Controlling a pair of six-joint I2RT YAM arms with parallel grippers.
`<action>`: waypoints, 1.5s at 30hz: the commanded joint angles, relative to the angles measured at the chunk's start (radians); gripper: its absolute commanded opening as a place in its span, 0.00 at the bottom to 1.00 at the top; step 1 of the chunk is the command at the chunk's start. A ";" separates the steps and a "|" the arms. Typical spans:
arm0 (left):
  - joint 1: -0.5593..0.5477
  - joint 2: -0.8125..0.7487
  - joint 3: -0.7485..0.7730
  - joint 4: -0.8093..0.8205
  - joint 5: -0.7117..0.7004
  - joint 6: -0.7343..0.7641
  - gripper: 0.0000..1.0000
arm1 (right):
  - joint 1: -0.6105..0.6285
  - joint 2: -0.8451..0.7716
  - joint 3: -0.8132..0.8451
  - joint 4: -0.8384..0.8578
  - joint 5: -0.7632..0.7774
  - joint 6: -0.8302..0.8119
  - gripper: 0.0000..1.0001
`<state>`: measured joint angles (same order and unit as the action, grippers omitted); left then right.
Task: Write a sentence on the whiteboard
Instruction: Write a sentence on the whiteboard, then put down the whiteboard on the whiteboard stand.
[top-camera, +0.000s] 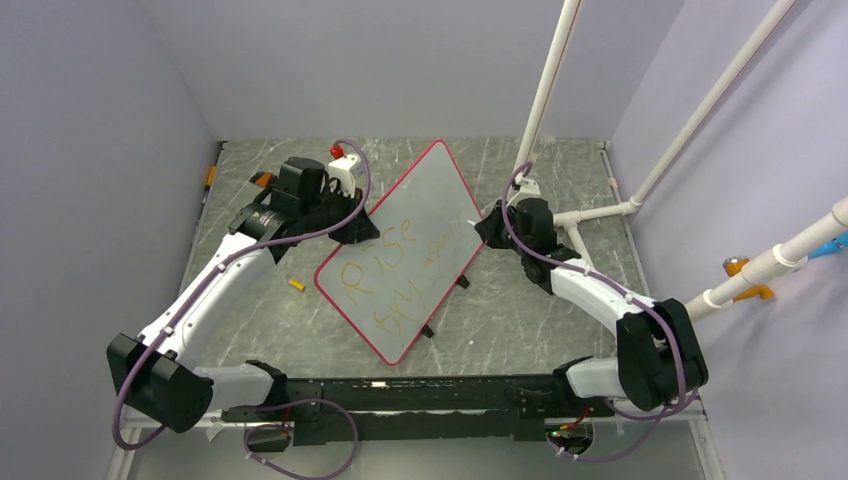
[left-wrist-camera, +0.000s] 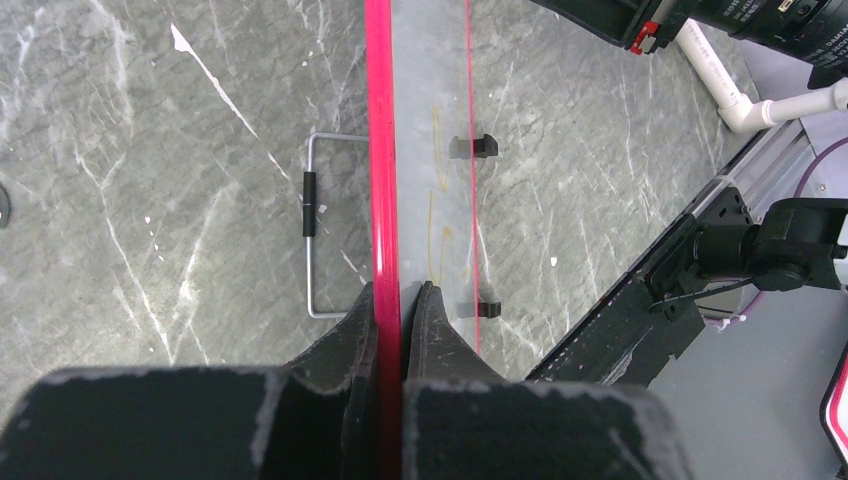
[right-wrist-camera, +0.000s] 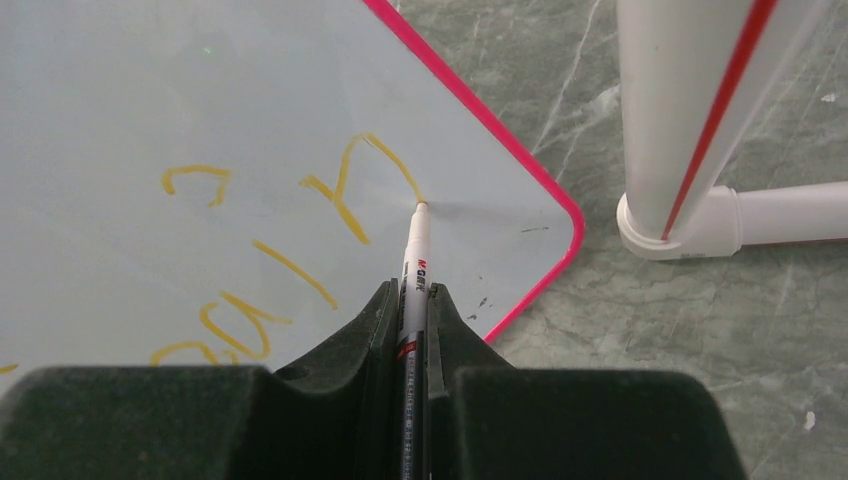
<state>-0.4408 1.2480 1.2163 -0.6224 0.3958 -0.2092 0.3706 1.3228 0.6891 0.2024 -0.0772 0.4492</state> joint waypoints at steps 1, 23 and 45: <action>-0.003 0.034 -0.044 -0.102 -0.232 0.283 0.00 | 0.015 -0.014 -0.016 -0.031 -0.050 0.009 0.00; -0.004 0.047 -0.045 -0.105 -0.254 0.281 0.00 | 0.017 -0.369 0.082 -0.353 0.021 -0.045 0.00; 0.009 0.078 -0.056 -0.109 -0.296 0.286 0.09 | 0.017 -0.400 0.015 -0.325 -0.038 -0.023 0.00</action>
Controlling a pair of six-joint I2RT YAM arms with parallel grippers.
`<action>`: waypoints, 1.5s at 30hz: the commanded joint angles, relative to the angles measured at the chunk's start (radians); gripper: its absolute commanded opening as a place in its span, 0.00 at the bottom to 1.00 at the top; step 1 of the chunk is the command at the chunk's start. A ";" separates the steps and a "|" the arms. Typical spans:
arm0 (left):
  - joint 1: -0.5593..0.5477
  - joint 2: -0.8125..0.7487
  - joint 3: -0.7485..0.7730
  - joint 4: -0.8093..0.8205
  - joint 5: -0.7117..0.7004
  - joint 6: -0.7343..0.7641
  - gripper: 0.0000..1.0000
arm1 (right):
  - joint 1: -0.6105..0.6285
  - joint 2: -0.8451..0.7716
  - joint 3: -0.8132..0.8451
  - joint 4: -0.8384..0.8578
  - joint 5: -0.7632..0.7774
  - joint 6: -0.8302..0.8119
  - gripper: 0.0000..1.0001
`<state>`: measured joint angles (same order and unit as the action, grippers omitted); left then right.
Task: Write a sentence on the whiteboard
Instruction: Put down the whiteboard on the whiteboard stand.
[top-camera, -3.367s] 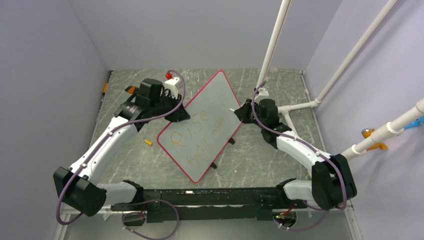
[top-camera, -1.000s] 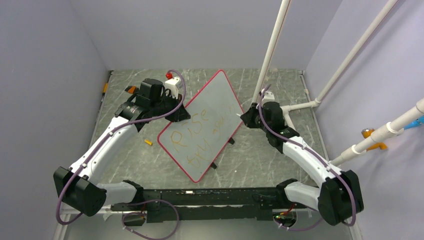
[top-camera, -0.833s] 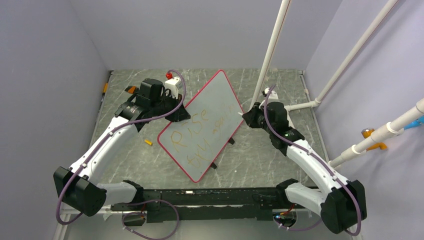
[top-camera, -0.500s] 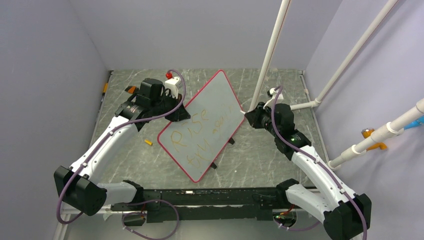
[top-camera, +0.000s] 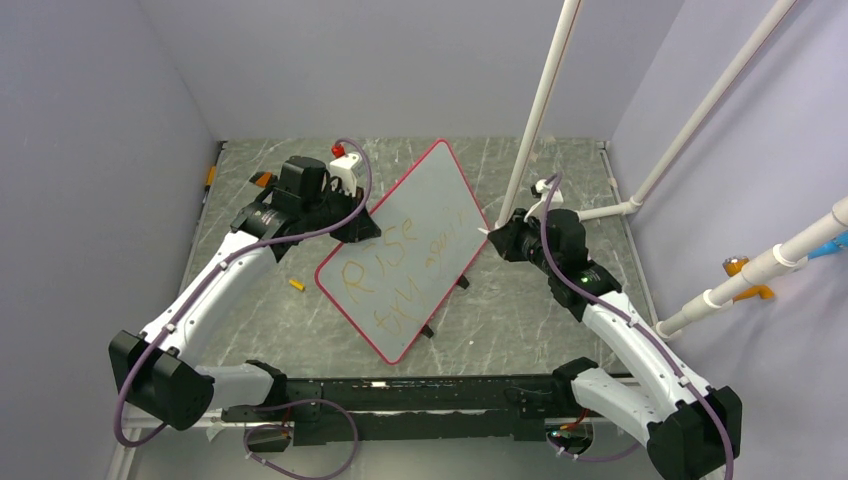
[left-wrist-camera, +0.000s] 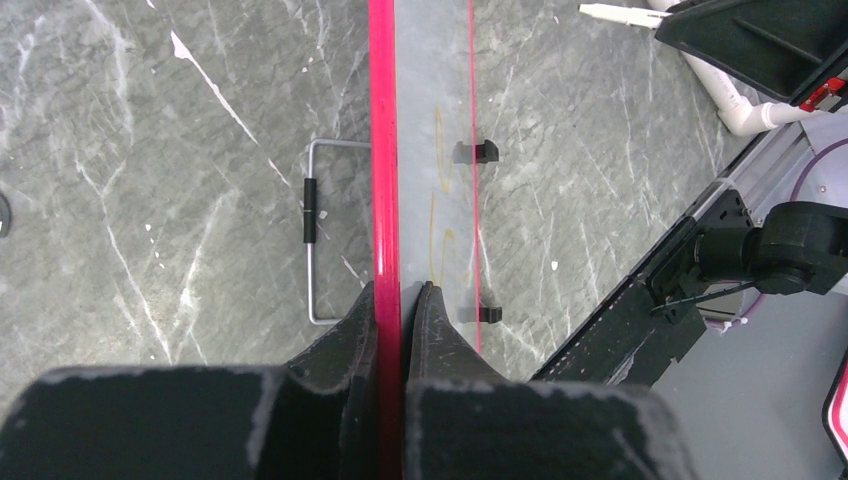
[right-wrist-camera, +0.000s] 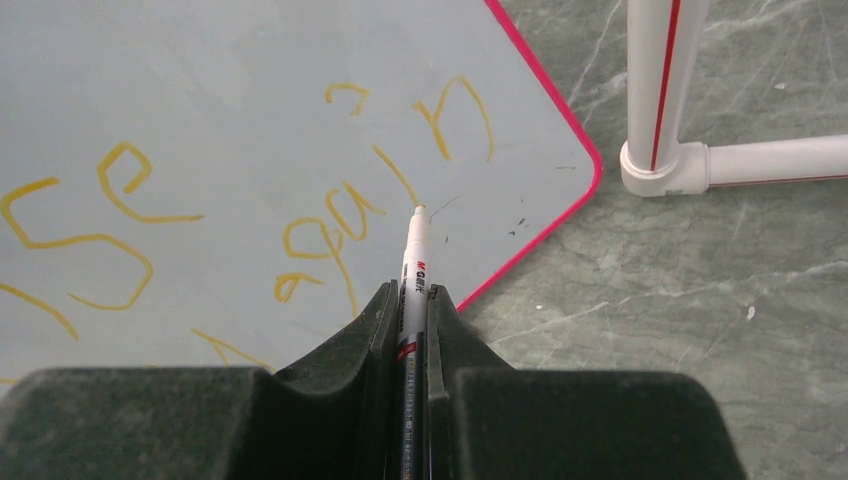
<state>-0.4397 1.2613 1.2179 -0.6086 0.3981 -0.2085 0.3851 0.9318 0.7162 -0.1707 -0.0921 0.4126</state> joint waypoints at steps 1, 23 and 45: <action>0.009 0.068 -0.058 -0.123 -0.298 0.285 0.10 | 0.003 -0.010 -0.014 0.050 -0.024 0.015 0.00; 0.025 0.097 -0.057 -0.137 -0.321 0.293 0.28 | 0.003 -0.011 -0.038 0.062 -0.029 0.014 0.00; 0.032 0.100 -0.072 -0.136 -0.335 0.291 0.40 | 0.003 -0.014 -0.044 0.054 -0.026 0.017 0.00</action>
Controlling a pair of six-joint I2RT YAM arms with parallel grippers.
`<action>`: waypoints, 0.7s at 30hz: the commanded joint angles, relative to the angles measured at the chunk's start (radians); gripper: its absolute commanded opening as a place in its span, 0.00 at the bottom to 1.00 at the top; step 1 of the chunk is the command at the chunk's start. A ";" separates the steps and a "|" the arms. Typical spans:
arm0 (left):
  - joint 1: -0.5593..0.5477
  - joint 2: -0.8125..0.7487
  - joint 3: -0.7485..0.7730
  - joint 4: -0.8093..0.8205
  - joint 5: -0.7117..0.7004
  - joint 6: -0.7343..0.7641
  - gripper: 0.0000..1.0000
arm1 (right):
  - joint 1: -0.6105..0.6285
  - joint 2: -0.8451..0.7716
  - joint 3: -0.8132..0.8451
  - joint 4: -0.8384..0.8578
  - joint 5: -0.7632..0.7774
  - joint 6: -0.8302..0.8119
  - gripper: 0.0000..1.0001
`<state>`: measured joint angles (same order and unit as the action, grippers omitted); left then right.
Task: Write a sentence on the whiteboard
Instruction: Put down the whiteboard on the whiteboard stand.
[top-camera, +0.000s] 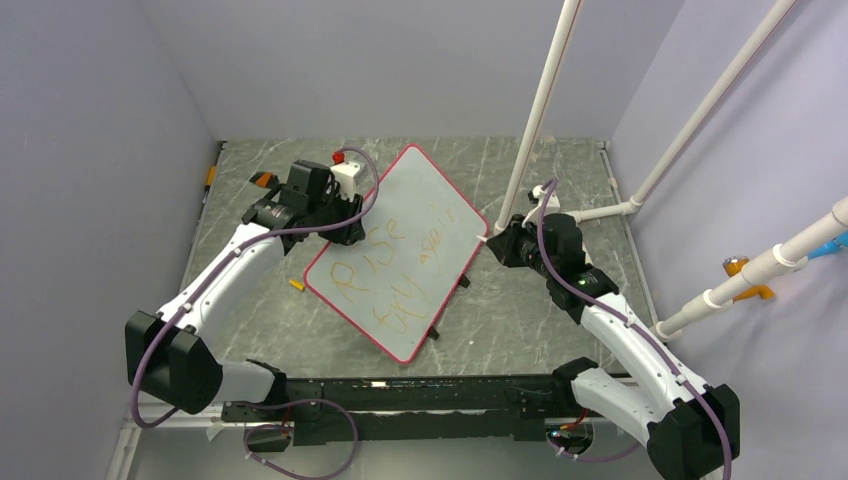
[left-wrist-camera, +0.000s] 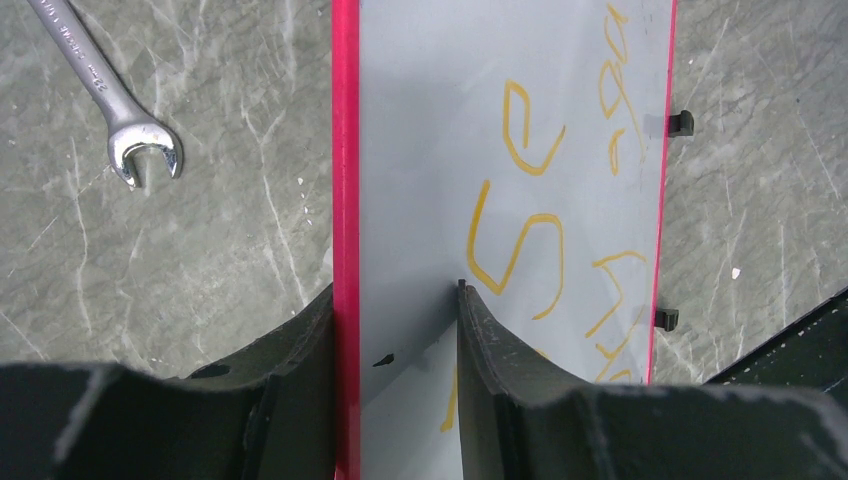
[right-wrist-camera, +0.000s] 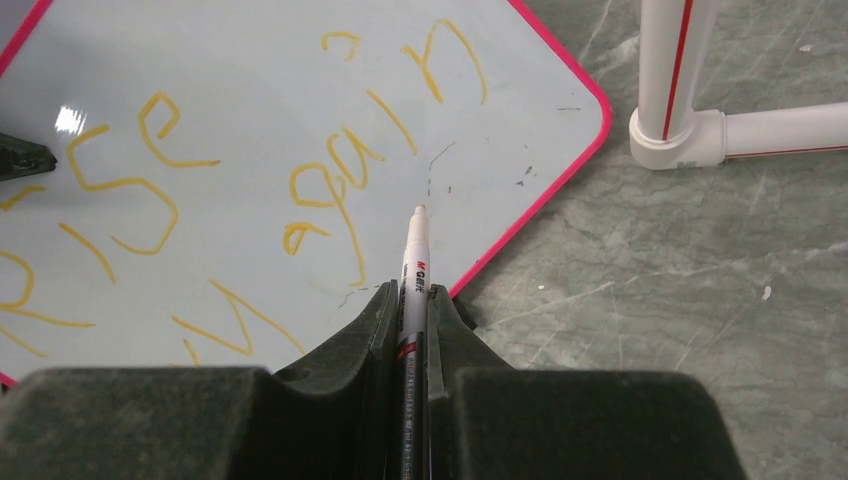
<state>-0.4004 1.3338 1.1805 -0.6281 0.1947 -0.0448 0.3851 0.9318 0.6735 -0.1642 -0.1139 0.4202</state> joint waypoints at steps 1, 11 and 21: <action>-0.008 0.030 -0.034 -0.117 -0.130 0.128 0.41 | 0.003 -0.014 -0.002 0.048 -0.004 0.009 0.00; -0.006 0.049 -0.028 -0.123 -0.122 0.120 0.48 | 0.004 -0.017 -0.011 0.051 -0.005 0.012 0.00; -0.003 0.040 -0.024 -0.120 -0.102 0.115 0.55 | 0.002 -0.011 -0.011 0.056 -0.007 0.011 0.00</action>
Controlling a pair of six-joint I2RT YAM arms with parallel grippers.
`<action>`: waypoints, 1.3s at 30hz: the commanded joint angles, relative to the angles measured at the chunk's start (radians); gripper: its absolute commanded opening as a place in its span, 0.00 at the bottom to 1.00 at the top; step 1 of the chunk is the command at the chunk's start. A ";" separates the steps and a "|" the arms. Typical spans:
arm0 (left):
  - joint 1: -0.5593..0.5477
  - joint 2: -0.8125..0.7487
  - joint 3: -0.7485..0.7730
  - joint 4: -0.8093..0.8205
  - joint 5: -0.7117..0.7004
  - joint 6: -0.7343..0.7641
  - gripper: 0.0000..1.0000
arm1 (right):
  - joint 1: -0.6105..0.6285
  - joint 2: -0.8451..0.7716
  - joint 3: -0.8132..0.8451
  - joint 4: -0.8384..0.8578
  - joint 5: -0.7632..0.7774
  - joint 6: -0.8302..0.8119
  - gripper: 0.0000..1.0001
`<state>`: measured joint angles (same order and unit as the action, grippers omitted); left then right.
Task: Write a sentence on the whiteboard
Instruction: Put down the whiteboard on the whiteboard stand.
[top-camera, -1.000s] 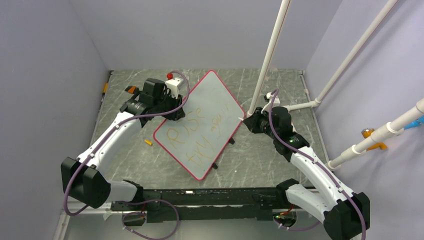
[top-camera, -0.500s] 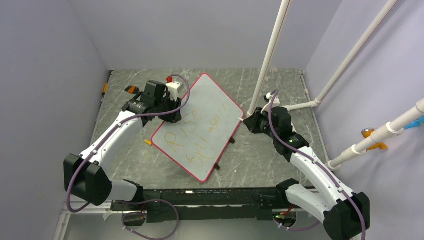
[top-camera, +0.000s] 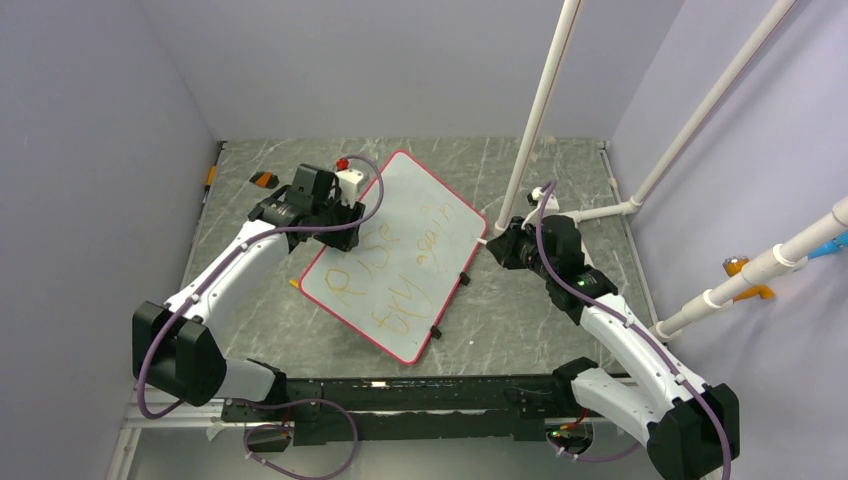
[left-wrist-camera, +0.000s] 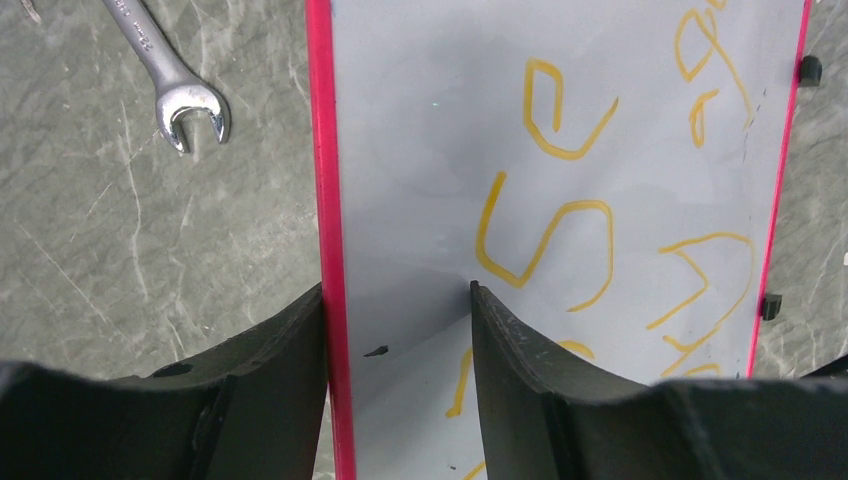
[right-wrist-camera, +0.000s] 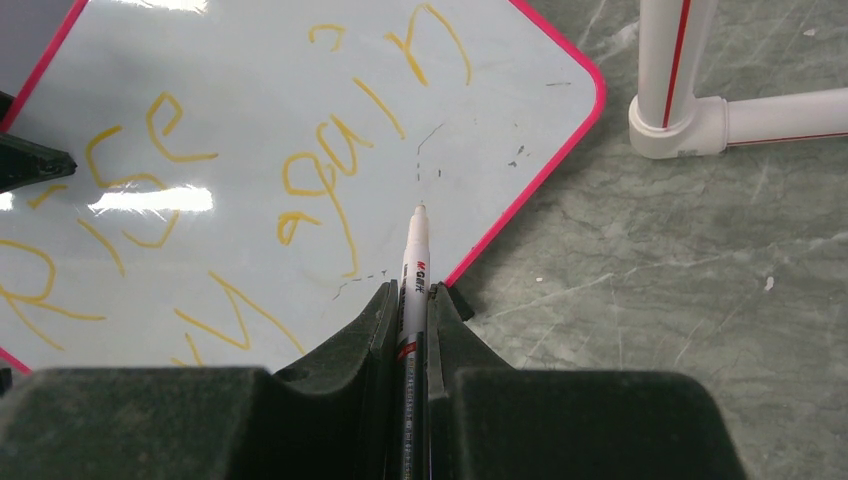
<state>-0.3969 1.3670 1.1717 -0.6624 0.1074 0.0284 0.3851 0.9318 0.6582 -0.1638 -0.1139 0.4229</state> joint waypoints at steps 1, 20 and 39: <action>-0.007 0.004 -0.013 -0.087 -0.008 0.041 0.55 | 0.003 -0.010 0.005 0.055 -0.007 0.008 0.00; 0.018 -0.061 -0.022 -0.047 0.020 0.017 0.62 | 0.003 -0.004 0.011 0.054 -0.006 0.002 0.00; -0.122 -0.060 -0.088 0.018 0.081 -0.215 0.59 | 0.000 -0.027 0.024 0.026 0.023 -0.018 0.00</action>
<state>-0.4522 1.3228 1.1126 -0.6773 0.1341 -0.0975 0.3851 0.9268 0.6582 -0.1650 -0.1081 0.4183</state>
